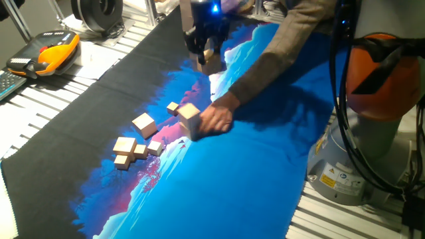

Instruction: Stack the blocks in a vertical line of five

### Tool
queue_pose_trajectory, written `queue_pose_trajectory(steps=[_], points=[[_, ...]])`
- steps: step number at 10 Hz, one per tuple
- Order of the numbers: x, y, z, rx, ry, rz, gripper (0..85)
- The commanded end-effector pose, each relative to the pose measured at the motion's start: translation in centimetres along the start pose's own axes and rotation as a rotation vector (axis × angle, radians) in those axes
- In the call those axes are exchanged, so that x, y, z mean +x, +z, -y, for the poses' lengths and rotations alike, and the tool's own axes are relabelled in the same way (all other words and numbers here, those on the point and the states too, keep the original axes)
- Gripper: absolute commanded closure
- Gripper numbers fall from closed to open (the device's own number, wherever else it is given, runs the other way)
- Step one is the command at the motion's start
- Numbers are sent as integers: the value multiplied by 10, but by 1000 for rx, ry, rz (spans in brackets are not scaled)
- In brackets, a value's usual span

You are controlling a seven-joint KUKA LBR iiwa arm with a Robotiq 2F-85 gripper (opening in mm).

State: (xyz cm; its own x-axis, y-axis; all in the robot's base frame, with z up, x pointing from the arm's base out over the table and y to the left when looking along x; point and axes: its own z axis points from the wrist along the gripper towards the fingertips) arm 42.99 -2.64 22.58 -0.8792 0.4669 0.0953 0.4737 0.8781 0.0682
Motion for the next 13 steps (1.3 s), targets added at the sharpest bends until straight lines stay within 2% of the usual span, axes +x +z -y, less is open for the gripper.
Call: queue_pose_trajectory(steps=[1, 2, 3, 5, 6, 7, 8, 9, 10, 11, 12, 13], points=[[7, 7, -17, -10, 25, 12, 850], [2, 14, -25, -28, 77, 17, 850], [-5, 20, -29, -34, 100, 31, 850], [-18, 24, -31, -38, 118, 25, 850], [-22, 25, -30, -8, 93, 31, 850], [-25, 23, -27, -2, 61, 25, 850], [-25, 23, -27, 6, 12, 5, 850], [-25, 23, -27, 24, -58, 3, 850], [-25, 23, -27, 26, -123, -17, 850], [-25, 23, -27, 28, -189, -52, 850], [-25, 23, -27, 9, -207, -71, 850], [-25, 23, -27, 1, -177, -79, 850]])
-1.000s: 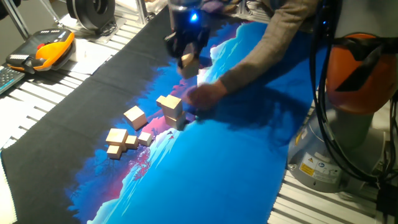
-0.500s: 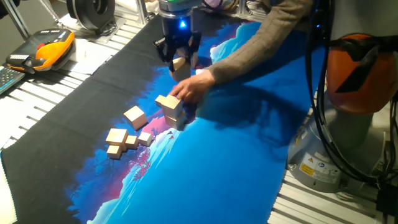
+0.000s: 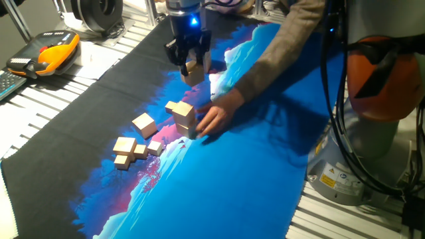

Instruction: Stack the blocks in a vertical line of five

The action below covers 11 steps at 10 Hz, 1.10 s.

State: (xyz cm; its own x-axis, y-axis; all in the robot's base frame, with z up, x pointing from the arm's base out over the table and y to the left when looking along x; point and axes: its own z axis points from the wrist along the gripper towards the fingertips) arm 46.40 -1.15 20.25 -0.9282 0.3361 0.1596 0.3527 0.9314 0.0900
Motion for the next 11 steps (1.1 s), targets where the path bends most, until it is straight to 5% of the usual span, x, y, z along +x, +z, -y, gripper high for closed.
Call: queue_pose_trajectory(steps=[1, 4, 6, 9, 11], points=[[4, 1, -18, -1, -4, -9, 850], [17, 12, -60, -7, 94, 36, 850], [10, 21, -68, -27, 151, 58, 850], [-13, 11, -32, -12, 55, 30, 850], [-19, 11, -8, -5, 8, 35, 850]])
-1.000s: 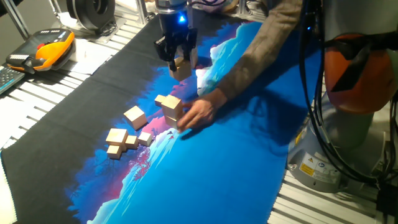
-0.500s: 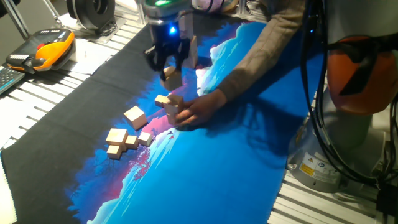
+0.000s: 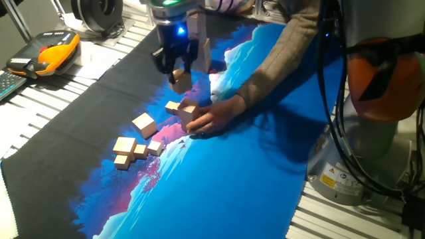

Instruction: Stack the blocks in a vertical line of five

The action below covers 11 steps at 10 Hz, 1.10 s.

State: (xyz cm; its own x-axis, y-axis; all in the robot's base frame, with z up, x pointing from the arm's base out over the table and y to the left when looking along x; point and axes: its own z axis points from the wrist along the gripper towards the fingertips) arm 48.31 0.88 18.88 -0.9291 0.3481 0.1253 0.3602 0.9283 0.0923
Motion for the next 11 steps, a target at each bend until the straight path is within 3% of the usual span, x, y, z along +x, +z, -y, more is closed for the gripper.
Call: queue_pose_trajectory(steps=[1, 2, 3, 5, 6, 7, 8, 10, 11], points=[[-6, -2, 24, 0, -10, 0, 850], [-1, -3, 27, -3, -20, -9, 850], [6, -3, 18, -5, -13, -12, 850], [19, -2, -10, -4, 9, -2, 850], [22, 1, -18, 21, -11, 26, 850], [22, 5, -22, 46, -50, 52, 850], [20, 9, -26, 33, -74, 54, 850], [17, 14, -25, 74, -147, 58, 850], [17, 14, -25, 74, -171, 49, 850]])
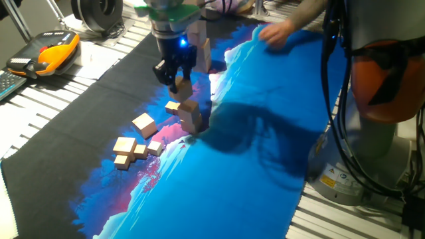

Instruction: Stack the blocks in a vertical line of five

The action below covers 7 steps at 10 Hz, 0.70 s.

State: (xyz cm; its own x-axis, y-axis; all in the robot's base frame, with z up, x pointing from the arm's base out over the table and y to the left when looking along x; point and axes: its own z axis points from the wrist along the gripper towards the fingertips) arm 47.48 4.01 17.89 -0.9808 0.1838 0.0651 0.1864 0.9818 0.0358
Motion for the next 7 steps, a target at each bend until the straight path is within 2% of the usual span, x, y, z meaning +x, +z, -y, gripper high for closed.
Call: queue_pose_trajectory(steps=[1, 3, 4, 7], points=[[1, 1, -2, 9, -28, -1, 850], [5, 7, -10, 41, -95, 4, 850], [8, 10, -11, 77, -127, 12, 850], [12, 14, -5, 71, -147, 12, 850]])
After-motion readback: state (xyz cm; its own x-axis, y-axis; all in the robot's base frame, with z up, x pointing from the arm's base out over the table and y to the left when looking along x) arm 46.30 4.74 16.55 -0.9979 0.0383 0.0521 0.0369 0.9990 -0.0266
